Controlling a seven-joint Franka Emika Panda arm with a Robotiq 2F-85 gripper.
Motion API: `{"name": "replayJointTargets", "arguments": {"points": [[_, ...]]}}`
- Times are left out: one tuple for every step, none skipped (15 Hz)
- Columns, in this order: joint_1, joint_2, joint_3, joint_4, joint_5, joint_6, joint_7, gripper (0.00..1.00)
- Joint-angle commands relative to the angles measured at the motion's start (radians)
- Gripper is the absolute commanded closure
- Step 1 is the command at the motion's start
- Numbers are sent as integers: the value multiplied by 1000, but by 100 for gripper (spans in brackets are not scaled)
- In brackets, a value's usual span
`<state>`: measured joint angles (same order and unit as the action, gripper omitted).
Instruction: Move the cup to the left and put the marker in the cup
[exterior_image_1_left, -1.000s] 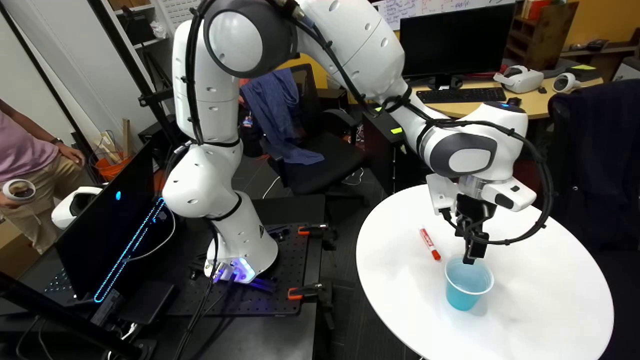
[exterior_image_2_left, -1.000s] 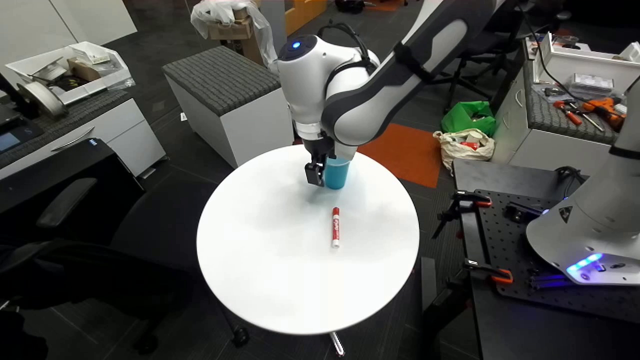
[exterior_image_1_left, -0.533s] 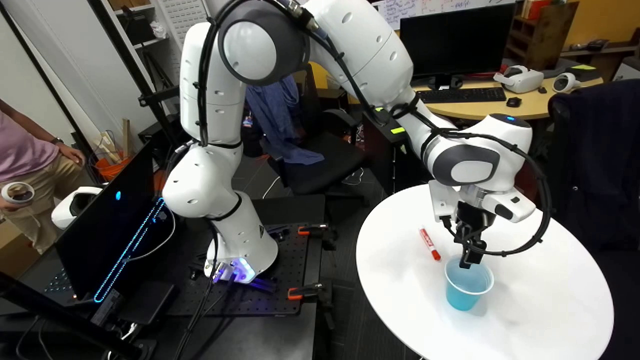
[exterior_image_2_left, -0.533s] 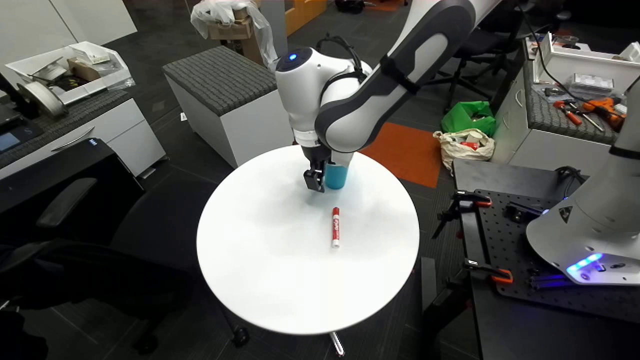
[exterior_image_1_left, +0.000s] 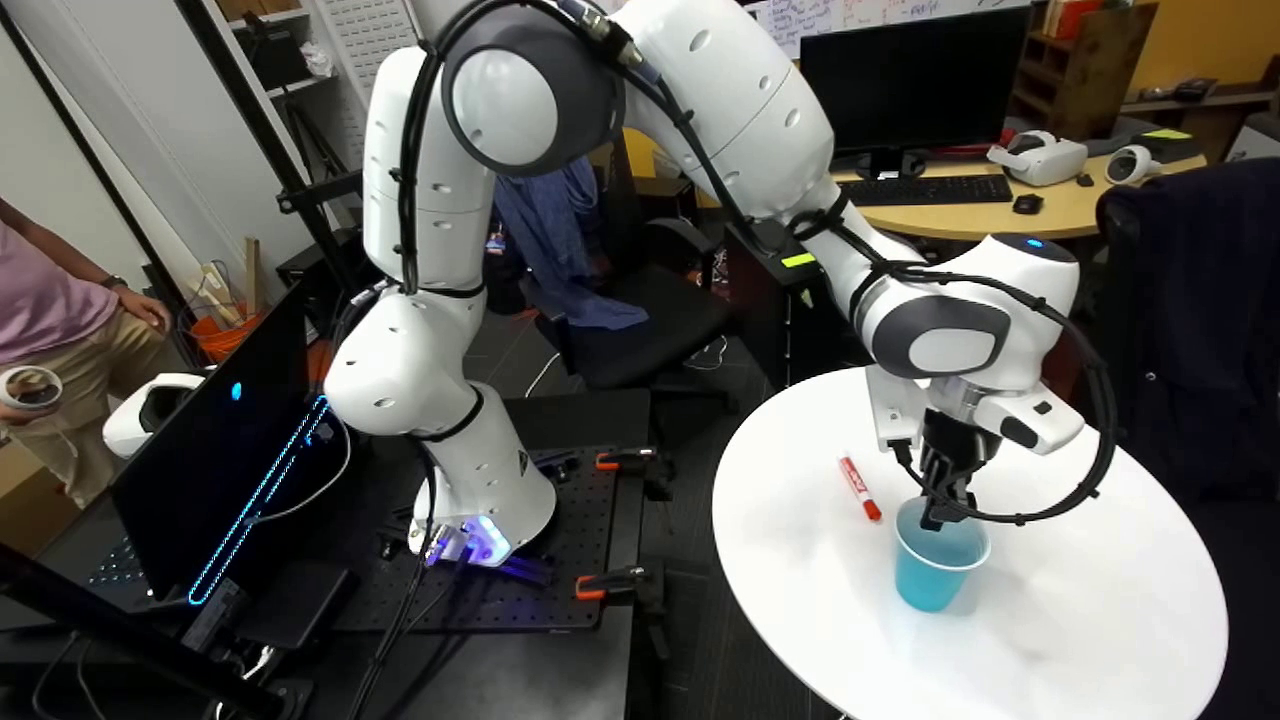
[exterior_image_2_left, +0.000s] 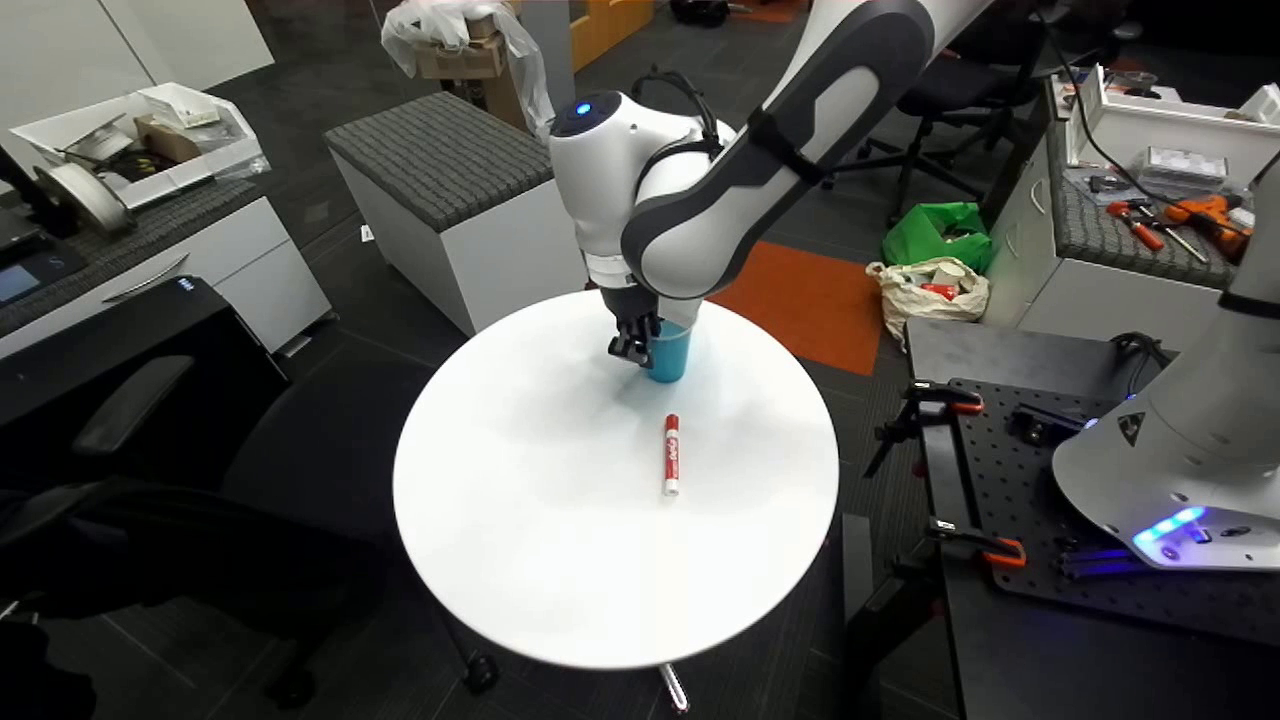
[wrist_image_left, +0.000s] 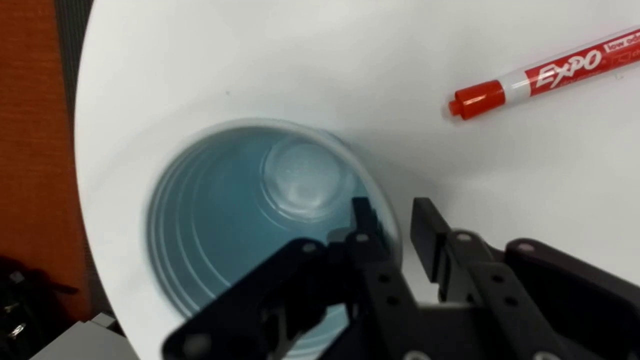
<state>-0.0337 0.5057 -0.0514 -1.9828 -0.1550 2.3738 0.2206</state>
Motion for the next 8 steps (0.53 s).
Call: {"name": "replayJointTargets", "arguments": {"points": [[-1,5,-10,17,37,8,-37,100],[-2,5,-10,17,40,9,-38,100],[-3,4,-11,17,42,9,-38,100],[-3,3,-12,20,42,9,-37,100],[-3,0,-12,19,43,8,-36,99],[0,-4,-14,17,39,9,-30,99],[8,-15,-18,8,29,12,-22,99],[16,-26,-21,0,19,16,-14,99]]}}
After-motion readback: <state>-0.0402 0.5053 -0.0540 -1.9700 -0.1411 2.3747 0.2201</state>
